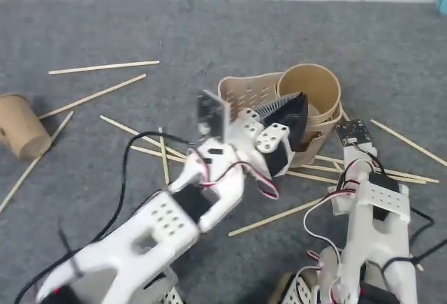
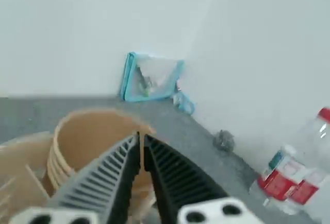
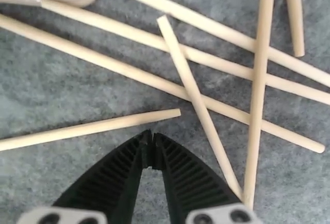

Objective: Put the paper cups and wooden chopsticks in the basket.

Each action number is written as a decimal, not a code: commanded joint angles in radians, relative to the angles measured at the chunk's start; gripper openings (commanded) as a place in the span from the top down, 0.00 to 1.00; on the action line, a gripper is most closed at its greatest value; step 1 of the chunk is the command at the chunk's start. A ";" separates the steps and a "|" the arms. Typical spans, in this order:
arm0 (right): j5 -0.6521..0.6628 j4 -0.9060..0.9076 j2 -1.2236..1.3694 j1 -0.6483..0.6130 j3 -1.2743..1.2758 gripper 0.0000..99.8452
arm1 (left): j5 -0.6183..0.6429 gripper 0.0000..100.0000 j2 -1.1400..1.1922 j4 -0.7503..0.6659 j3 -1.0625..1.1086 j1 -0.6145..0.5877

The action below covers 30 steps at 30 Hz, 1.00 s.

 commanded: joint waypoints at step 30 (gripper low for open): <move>0.012 -0.007 -0.036 0.001 -0.008 0.99 | -0.006 0.98 0.370 0.666 -0.783 -1.270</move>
